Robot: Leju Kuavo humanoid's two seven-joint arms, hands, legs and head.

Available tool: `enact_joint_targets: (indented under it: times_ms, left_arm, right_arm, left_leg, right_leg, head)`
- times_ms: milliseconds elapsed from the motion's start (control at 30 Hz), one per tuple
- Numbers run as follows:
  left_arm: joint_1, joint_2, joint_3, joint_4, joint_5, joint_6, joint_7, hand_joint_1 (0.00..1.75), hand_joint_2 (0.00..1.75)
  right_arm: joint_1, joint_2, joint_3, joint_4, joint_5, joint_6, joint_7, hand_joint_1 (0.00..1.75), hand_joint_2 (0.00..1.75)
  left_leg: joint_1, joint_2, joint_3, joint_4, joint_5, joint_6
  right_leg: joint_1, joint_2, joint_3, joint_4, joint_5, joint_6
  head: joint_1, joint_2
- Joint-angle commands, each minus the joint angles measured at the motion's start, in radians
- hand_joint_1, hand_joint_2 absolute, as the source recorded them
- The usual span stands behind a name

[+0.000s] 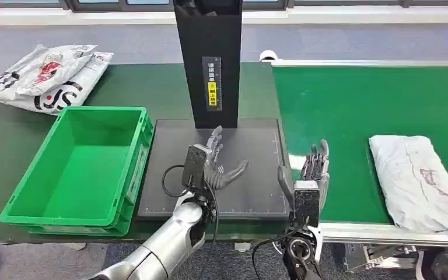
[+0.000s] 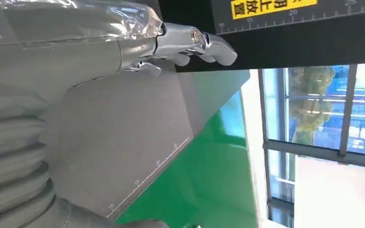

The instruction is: Moved the parcel from conveyor to table for the left to box.

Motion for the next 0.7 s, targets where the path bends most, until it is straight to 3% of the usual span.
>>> enact_joint_targets:
  times_ms: [33, 167, 400, 500, 700]
  left_arm:
    - [-0.040, 0.025, -0.043, 0.145, -0.111, -0.008, -0.001, 0.00, 1.75]
    - [-0.034, 0.037, -0.008, 0.155, -0.150, 0.013, -0.022, 0.00, 1.75]
    - [-0.048, 0.062, 0.150, 0.133, -0.124, -0.090, -0.048, 0.00, 1.75]
    - [-0.051, 0.067, 0.156, 0.132, -0.126, -0.096, -0.047, 0.00, 1.75]
    - [-0.059, 0.088, 0.239, 0.118, -0.120, -0.061, -0.079, 0.00, 1.75]
  right_arm:
    - [-0.059, 0.007, -0.061, 0.158, -0.009, 0.003, -0.042, 0.00, 1.75]
    - [-0.074, -0.001, -0.058, 0.192, -0.020, 0.003, -0.058, 0.00, 1.75]
    - [-0.155, -0.006, -0.065, 0.270, -0.015, 0.054, -0.043, 0.00, 1.75]
    - [-0.163, -0.009, -0.068, 0.277, -0.015, 0.058, -0.041, 0.00, 1.75]
    - [-0.251, -0.047, -0.077, 0.386, 0.103, -0.035, 0.003, 0.00, 1.75]
  left_leg:
    - [0.001, 0.001, 0.005, -0.002, -0.001, 0.000]
    - [0.001, 0.002, 0.006, -0.003, -0.001, 0.000]
    - [0.001, 0.002, 0.001, -0.001, 0.000, 0.000]
    - [0.001, 0.003, 0.003, -0.001, 0.000, 0.000]
    - [0.000, 0.002, 0.003, -0.002, 0.000, 0.000]
  right_leg:
    - [0.001, 0.000, 0.005, -0.003, 0.000, 0.000]
    - [0.001, 0.001, 0.006, -0.004, 0.000, 0.000]
    - [0.001, 0.002, 0.002, -0.001, 0.001, 0.000]
    - [0.001, 0.002, 0.003, -0.002, 0.001, 0.000]
    - [0.001, 0.002, 0.003, -0.002, 0.001, 0.000]
  head:
    - [0.000, 0.000]
    - [0.000, 0.000]
    - [0.000, 0.000]
    - [0.000, 0.000]
    - [0.000, 0.000]
